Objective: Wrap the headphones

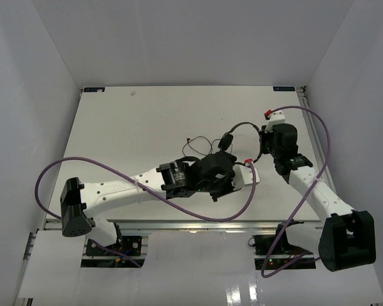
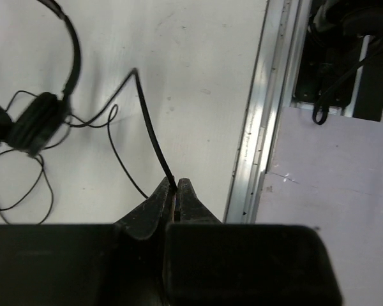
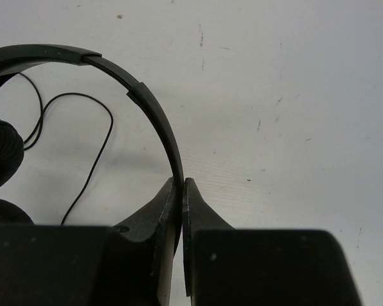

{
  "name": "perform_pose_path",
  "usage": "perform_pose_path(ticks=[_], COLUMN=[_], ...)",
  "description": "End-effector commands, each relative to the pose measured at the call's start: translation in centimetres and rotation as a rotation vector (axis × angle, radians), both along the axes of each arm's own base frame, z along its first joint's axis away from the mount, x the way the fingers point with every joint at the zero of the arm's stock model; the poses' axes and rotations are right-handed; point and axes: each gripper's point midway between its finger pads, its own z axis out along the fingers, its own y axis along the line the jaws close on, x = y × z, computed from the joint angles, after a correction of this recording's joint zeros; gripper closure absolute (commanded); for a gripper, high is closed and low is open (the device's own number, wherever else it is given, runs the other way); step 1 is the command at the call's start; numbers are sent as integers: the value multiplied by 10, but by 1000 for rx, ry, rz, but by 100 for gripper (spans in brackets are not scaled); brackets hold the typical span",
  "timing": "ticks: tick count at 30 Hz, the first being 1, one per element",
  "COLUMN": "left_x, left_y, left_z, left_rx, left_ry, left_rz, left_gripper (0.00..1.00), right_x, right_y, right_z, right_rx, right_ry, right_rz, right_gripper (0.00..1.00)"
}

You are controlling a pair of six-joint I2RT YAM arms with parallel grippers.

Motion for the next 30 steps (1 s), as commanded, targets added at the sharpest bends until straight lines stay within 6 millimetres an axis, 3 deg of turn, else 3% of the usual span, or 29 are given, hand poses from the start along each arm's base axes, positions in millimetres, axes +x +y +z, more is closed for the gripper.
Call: perform_pose_path(ticks=[1,7,16,30], left_x=[27,43,65,118], left_y=[24,51,97,127], left_z=[38,42,18,12], left_rx=[9,60,163,181], left_ry=[-121,-153,-145,-199], left_rz=[60,123,230,366], left_gripper=[100,100,100,100], right_x=[-2,-19,-43,-91], right_y=[16,35,68,105], right_z=[33,43,58,90], right_rx=[-100,-141,-48,126], right_ry=[-180,-216,-198,-147], right_rz=[187,371,570,829], right_gripper=[92,92,92,92])
